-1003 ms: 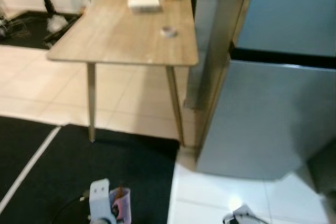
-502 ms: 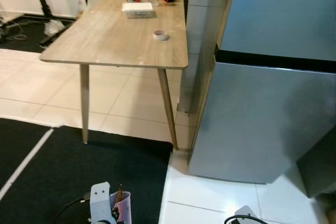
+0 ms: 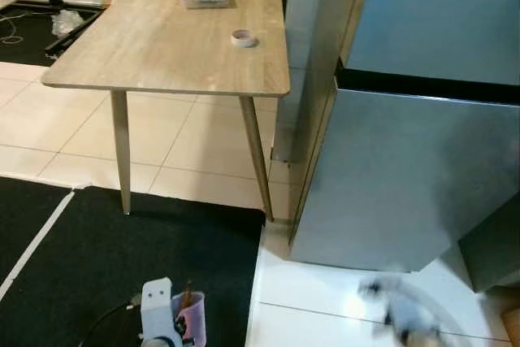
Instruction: Restocking fridge
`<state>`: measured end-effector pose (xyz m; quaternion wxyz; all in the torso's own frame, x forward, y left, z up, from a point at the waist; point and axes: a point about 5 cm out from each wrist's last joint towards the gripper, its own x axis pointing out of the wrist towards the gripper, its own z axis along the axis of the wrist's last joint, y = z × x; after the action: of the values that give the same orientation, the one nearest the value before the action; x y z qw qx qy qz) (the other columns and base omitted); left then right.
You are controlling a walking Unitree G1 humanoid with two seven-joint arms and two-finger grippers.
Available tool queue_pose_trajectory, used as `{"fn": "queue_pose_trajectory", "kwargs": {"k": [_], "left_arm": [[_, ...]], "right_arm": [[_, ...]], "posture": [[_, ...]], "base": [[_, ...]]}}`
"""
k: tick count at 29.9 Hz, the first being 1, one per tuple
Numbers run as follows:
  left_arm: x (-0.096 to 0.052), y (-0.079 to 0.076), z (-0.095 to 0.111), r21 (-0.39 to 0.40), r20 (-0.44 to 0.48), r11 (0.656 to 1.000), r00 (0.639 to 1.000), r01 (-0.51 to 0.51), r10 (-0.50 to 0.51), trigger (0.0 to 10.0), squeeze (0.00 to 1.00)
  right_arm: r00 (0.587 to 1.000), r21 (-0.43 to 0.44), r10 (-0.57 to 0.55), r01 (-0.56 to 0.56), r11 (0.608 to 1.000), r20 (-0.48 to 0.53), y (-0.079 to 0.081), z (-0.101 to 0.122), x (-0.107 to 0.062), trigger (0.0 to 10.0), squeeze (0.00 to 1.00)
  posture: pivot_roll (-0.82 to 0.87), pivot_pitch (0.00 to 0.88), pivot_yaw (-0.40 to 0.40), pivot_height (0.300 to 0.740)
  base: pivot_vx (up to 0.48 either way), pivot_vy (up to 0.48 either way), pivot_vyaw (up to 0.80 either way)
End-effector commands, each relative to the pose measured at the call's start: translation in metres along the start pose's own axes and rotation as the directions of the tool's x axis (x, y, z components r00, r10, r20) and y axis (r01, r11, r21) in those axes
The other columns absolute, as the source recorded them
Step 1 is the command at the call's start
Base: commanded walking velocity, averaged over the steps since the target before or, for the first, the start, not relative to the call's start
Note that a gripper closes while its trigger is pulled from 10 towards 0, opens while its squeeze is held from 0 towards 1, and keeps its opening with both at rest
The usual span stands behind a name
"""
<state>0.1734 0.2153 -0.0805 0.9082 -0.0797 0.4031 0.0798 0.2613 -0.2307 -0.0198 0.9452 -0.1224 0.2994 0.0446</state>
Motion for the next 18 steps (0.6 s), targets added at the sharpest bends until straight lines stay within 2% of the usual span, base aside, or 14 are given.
{"fn": "queue_pose_trajectory", "kwargs": {"k": [1,3,4,5,8,9,10,11,12,13,14,15,16,18], "left_arm": [[-0.001,0.004,-0.003,-0.008,-0.008,1.000,1.000,-0.006,0.006,10.0,0.00],[-0.001,0.004,-0.003,-0.008,-0.007,1.000,1.000,-0.006,0.006,10.0,0.00],[-0.001,0.004,-0.003,-0.009,-0.006,1.000,1.000,-0.007,0.007,10.0,0.00],[-0.001,0.005,-0.002,-0.010,-0.004,1.000,1.000,-0.008,0.008,10.0,0.00],[-0.001,0.005,-0.002,-0.010,-0.004,1.000,1.000,-0.009,0.009,10.0,0.00],[-0.001,0.006,-0.001,-0.012,-0.001,1.000,1.000,-0.010,0.010,10.0,0.00],[-0.001,0.006,-0.001,-0.012,-0.001,1.000,1.000,-0.010,0.010,10.0,0.00],[-0.001,0.007,0.000,-0.014,0.004,1.000,1.000,-0.013,0.013,10.0,0.00],[-0.001,0.009,0.002,-0.017,0.012,1.000,1.000,-0.018,0.018,10.0,0.00],[-0.001,0.009,0.002,-0.017,0.012,1.000,1.000,-0.018,0.018,10.0,0.00],[-0.001,0.010,0.004,-0.020,0.018,1.000,1.000,-0.021,0.021,10.0,0.00],[0.000,0.013,0.011,-0.033,0.044,0.999,0.999,-0.029,0.030,10.0,0.00],[0.000,0.013,0.011,-0.033,0.044,0.999,0.999,-0.029,0.030,10.0,0.00],[0.001,0.017,0.021,-0.039,0.079,0.999,0.996,-0.036,0.039,10.0,0.00]], "right_arm": [[0.993,0.074,0.091,-0.096,0.993,0.072,0.005,0.010,0.001,10.0,0.00],[0.988,0.077,0.116,-0.124,0.989,0.103,0.004,0.017,0.003,10.0,0.00],[0.976,0.083,0.162,-0.175,0.981,0.145,0.004,0.027,0.004,10.0,0.09],[0.939,0.072,0.260,-0.282,0.957,0.226,0.004,0.047,0.005,10.0,0.54],[0.925,0.064,0.288,-0.312,0.948,0.247,0.003,0.052,0.005,10.0,0.54],[0.884,0.051,0.365,-0.396,0.917,0.291,0.004,0.062,0.004,10.0,1.00],[0.884,0.051,0.365,-0.396,0.917,0.291,0.004,0.062,0.004,10.0,1.00],[0.819,0.016,0.473,-0.505,0.863,0.327,0.005,0.071,0.001,10.0,1.00],[0.732,-0.028,0.576,-0.609,0.792,0.364,0.005,0.082,-0.004,10.0,1.00],[0.732,-0.028,0.576,-0.609,0.792,0.364,0.005,0.082,-0.004,10.0,1.00],[0.667,-0.063,0.638,-0.671,0.739,0.385,0.005,0.088,-0.008,10.0,1.00],[0.521,-0.136,0.730,-0.765,0.629,0.442,0.001,0.106,-0.018,10.0,1.00],[0.521,-0.136,0.730,-0.765,0.629,0.442,0.001,0.106,-0.018,10.0,1.00],[0.377,-0.214,0.776,-0.817,0.536,0.506,0.000,0.128,-0.031,10.0,1.00]], "posture": [[0.04,0.000,-0.053,0.740],[0.04,0.000,-0.053,0.740],[0.04,0.000,-0.053,0.740],[0.04,0.000,-0.053,0.740],[0.04,0.000,-0.053,0.740],[0.04,0.002,-0.054,0.740],[0.04,0.002,-0.054,0.740],[0.04,0.000,-0.056,0.740],[0.04,0.000,-0.056,0.740],[0.04,0.000,-0.056,0.740],[0.04,0.000,-0.056,0.740],[0.04,0.000,-0.056,0.740],[0.04,0.000,-0.056,0.740],[0.05,0.002,-0.062,0.740]], "base": [[0.000,0.000,0.00],[0.000,0.000,0.00],[0.000,0.000,0.00],[0.000,0.000,0.00],[0.000,0.000,0.00],[0.000,0.000,0.00],[0.000,0.000,0.00],[0.000,0.000,0.00],[0.000,0.000,0.00],[0.000,0.000,0.00],[0.000,0.000,0.00],[0.000,0.000,0.00],[0.000,0.000,0.00],[0.000,0.000,0.00]]}}
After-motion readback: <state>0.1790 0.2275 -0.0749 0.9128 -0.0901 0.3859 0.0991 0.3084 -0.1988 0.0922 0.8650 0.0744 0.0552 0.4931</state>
